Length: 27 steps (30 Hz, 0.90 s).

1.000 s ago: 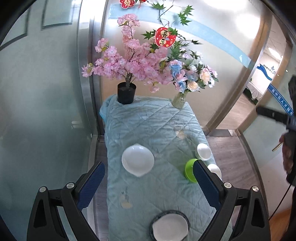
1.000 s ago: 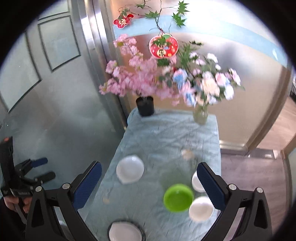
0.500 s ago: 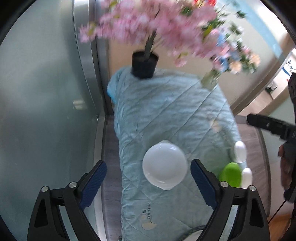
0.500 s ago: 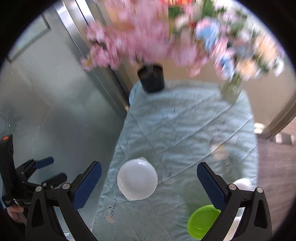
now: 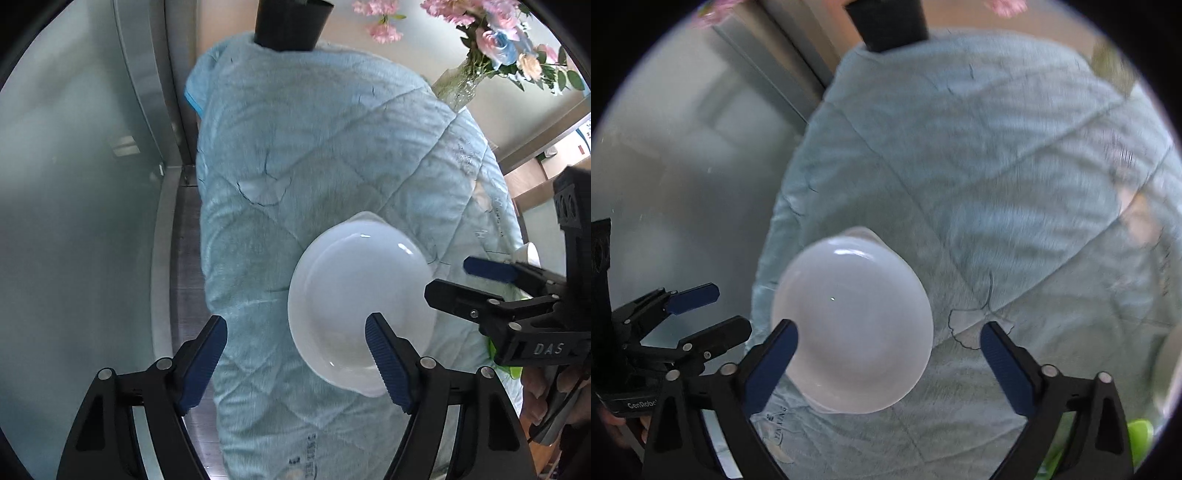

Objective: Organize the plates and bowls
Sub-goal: 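Reach the left gripper to the white round plate and grasp its rim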

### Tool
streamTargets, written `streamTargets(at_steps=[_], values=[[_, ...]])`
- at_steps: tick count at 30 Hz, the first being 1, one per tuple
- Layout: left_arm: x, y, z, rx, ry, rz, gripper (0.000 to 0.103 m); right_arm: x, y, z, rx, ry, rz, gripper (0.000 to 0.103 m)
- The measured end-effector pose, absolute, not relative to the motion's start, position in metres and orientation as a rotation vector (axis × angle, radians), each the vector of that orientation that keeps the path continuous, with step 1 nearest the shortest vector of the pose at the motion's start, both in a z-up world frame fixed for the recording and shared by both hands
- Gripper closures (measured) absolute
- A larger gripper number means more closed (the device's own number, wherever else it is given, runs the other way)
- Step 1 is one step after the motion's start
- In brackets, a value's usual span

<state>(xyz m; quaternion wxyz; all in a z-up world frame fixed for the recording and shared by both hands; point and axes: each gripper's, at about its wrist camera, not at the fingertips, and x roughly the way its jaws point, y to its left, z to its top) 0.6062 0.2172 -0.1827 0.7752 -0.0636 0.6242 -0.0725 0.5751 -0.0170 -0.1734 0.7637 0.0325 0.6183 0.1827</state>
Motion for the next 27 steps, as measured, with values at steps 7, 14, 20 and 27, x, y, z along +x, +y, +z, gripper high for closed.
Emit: streamTargets(at_steps=[7, 14, 20, 27], values=[[0.617, 0.208, -0.221, -0.135, 1.399, -0.172, 0.041, 0.57, -0.018, -0.199, 0.081, 1.403, 0.399, 0.047], [0.619, 0.209, -0.238, -0.149, 1.427, -0.163, 0.066, 0.569, -0.01, -0.211, 0.083, 1.419, 0.376, 0.064], [0.621, 0.208, -0.241, -0.175, 1.425, -0.187, 0.093, 0.571, -0.007, -0.212, 0.042, 1.423, 0.322, 0.078], [0.618, 0.209, -0.238, -0.168, 1.415, -0.184, 0.095, 0.568, -0.001, -0.211, 0.021, 1.408, 0.3, 0.081]])
